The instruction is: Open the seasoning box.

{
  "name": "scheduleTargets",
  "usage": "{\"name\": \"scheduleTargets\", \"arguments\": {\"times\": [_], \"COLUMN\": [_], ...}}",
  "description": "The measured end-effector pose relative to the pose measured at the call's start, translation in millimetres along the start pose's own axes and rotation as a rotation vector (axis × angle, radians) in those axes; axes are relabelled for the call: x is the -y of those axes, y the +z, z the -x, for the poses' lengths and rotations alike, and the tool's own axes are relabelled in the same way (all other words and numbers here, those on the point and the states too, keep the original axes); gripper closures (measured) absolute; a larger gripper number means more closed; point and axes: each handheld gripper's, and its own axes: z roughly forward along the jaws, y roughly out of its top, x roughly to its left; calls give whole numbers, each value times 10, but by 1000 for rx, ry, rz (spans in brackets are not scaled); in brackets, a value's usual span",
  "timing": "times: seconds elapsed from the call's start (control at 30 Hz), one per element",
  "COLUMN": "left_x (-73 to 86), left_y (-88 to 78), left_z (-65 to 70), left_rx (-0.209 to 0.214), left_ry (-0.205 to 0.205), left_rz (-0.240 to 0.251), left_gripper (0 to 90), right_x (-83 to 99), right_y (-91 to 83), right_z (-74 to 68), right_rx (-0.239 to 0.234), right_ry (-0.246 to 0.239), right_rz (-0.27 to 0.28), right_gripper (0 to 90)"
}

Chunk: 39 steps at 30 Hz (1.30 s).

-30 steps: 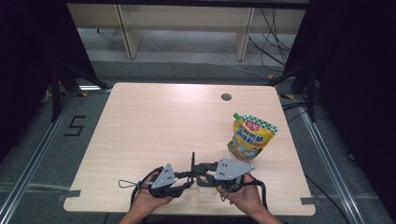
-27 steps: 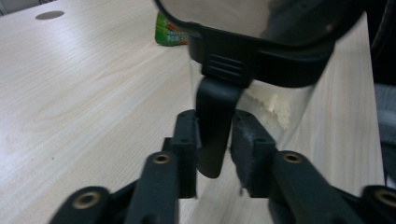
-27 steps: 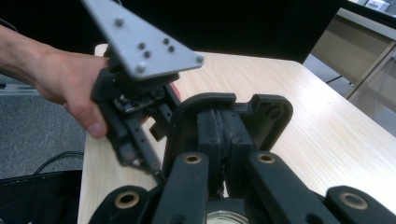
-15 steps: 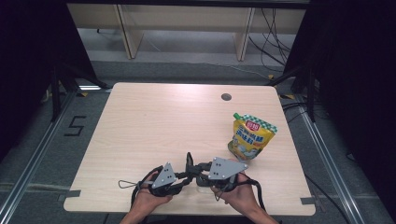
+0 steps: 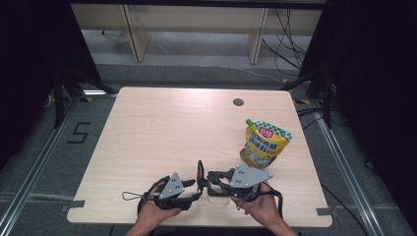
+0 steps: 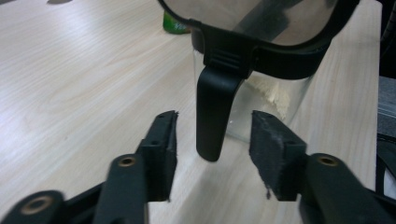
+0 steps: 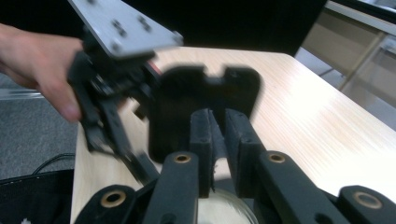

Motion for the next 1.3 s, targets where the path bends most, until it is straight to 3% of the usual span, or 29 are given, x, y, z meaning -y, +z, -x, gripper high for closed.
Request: {"name": "scheduleTargets", "arguments": {"times": [0.03, 0.2, 0.27, 0.37, 0.4, 0.47, 0.57, 0.6, 0.63, 0.67, 0.7, 0.73, 0.87, 0.9, 0.97, 1.0, 1.03, 1.07, 1.13, 1.17, 1.2, 1.23, 1.27, 1.3], "left_x": [-2, -13, -7, 16, 21, 53, 79, 77, 82, 78, 74, 79, 83, 80, 82, 76, 81, 82, 84, 78, 78, 72, 72, 70], "left_y": [-30, -135, -198, -262, -279, -318, -355, -373, -377, -385, -390, -397, -416, -409, -413, -424, -413, -407, -384, -379, -371, -344, -344, -341], "left_z": [-19, -7, 9, 62, 64, 113, 139, 128, 152, 167, 172, 189, 209, 217, 248, 244, 255, 253, 261, 259, 262, 280, 280, 279], "left_rx": [-7, -36, -41, -50, -43, -31, -27, -23, -28, -15, -11, -10, -8, -1, 2, 3, 9, 5, 11, 21, 20, 31, 31, 31], "left_ry": [17, -68, -48, -68, -61, -109, -100, -60, -88, -98, -93, -115, -113, -116, -142, -124, -132, -115, -116, -107, -113, -118, -118, -105], "left_rz": [-6, 22, 4, -2, -3, -11, -37, -50, -45, -33, -27, -32, -52, -38, -33, -55, -54, -67, -71, -79, -89, -80, -80, -88], "left_gripper": [472, 409, 394, 353, 339, 328, 291, 280, 268, 261, 251, 240, 194, 180, 165, 162, 162, 162, 162, 162, 162, 162, 162, 162], "right_x": [35, 190, 234, 294, 318, 358, 427, 457, 487, 502, 527, 550, 646, 676, 736, 773, 793, 817, 877, 900, 930, 980, 980, 1007], "right_y": [-46, -255, -302, -379, -387, -439, -523, -545, -584, -616, -652, -685, -814, -847, -916, -962, -989, -1025, -1081, -1103, -1122, -1168, -1168, -1178], "right_z": [25, 129, 158, 177, 197, 199, 218, 219, 237, 253, 253, 272, 294, 319, 337, 362, 359, 366, 432, 420, 450, 500, 500, 515], "right_rx": [12, 48, 55, 69, 79, 85, 115, 131, 136, 141, 149, 160, 187, 196, 213, 234, 245, 248, 274, 299, 299, 345, 345, 336], "right_ry": [3, 60, 68, 96, 77, 107, 107, 125, 136, 130, 161, 162, 225, 212, 240, 240, 267, 294, 262, 310, 313, 311, 311, 344], "right_rz": [4, 3, 14, 3, 15, 4, -8, 1, 1, -5, -10, -9, -11, -13, -14, -5, -3, -10, -7, -13, -13, -11, -11, -10], "right_gripper": [810, 785, 765, 730, 716, 680, 638, 621, 609, 601, 588, 575, 536, 526, 518, 510, 509, 508, 496, 487, 476, 453, 453, 440]}}
